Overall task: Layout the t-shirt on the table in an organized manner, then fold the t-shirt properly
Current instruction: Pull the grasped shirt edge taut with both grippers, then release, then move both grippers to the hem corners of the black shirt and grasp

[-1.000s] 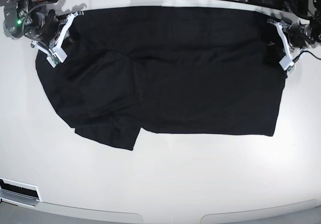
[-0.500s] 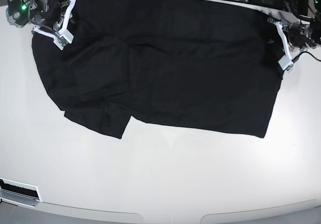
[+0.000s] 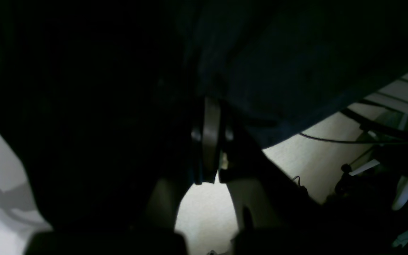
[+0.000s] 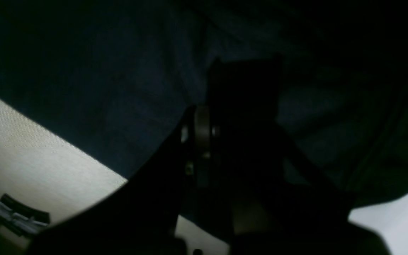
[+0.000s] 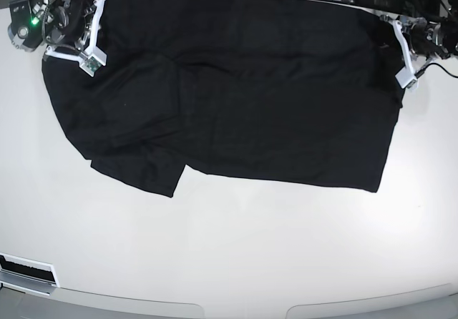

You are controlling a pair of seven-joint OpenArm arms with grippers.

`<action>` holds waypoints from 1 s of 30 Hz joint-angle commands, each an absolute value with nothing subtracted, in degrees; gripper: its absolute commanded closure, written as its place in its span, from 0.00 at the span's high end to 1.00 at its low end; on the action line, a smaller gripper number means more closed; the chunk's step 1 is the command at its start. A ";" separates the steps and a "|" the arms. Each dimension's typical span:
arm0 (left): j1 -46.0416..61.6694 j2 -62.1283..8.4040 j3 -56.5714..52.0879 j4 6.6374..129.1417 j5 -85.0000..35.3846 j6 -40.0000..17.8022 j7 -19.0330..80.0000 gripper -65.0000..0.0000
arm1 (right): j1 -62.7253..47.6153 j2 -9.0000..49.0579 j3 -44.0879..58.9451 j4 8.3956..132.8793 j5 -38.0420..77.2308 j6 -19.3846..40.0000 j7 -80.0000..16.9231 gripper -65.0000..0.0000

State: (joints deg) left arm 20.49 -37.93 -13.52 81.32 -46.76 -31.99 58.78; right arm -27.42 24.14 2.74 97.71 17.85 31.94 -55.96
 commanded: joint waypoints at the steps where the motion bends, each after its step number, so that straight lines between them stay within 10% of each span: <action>1: 20.32 -39.07 -14.06 82.41 -47.51 -32.18 58.81 0.00 | -27.59 25.10 3.01 97.91 16.67 31.46 -56.64 0.00; 19: 17.54 -37.87 -26.68 94.28 -55.40 -32.95 51.48 0.00 | -27.62 25.10 3.01 111.31 16.69 31.46 -57.71 0.00; 28: -0.84 -39.33 -24.71 72.27 -47.40 -29.58 44.69 0.00 | -26.79 25.02 2.98 112.05 27.73 36.42 -57.71 0.10; 30: -6.52 -39.66 -22.17 66.32 -46.94 -30.48 43.75 0.18 | -26.15 24.93 2.98 112.03 27.29 35.79 -57.71 0.20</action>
State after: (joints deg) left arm -5.37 -37.87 -21.45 65.06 -45.28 -30.06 45.56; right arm -26.35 24.21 2.68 111.00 26.85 35.70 -58.11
